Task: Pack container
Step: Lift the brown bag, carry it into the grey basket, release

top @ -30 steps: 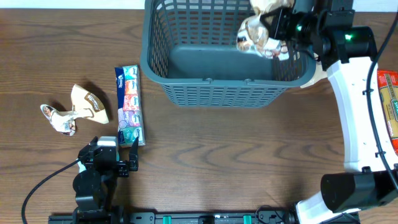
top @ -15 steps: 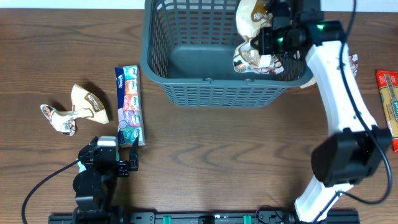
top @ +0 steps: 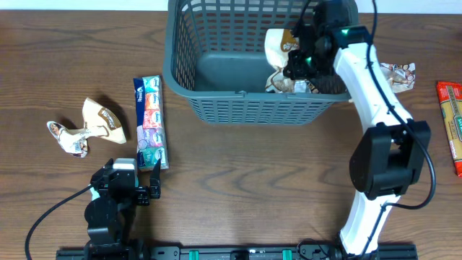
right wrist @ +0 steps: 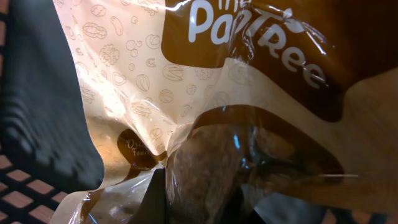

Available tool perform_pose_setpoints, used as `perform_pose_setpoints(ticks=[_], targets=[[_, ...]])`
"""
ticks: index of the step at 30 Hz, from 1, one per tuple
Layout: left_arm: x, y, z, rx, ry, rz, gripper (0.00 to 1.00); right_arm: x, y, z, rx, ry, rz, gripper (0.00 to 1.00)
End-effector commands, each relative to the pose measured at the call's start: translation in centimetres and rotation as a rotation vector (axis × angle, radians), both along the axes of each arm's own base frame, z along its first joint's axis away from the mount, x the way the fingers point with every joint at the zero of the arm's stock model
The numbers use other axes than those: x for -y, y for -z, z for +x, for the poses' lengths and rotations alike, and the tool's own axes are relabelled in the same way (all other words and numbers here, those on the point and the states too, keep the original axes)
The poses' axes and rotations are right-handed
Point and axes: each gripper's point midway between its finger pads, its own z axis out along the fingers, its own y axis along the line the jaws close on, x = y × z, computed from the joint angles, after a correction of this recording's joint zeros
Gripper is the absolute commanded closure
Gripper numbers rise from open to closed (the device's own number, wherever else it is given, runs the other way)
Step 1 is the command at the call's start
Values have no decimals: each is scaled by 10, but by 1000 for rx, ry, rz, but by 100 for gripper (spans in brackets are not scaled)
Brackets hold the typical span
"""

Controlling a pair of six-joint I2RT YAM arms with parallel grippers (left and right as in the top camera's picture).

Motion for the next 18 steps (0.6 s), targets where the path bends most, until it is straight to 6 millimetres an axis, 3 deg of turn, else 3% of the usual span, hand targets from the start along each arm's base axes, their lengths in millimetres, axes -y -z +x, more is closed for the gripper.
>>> perform_pose_setpoints(ticks=[1,14,15,17,18], targets=[[0,9,-2,-24,-4,-16,1,-7,6,-3,1,-38,-37,94],[0,9,-2,-24,-4,-16,1,-6,37,-8,-73,-43,-72,89],[0,9,-2,-24,-4,-16,1,-6,38,-7,-75,-43,-73,85],[0,9,-2,-24,-4,-16,2,-6,39,-7,-74,-43,-72,62],[0,9,-2,-24,-4,-16,1,-6,39,-7,-73,-43,-73,47]])
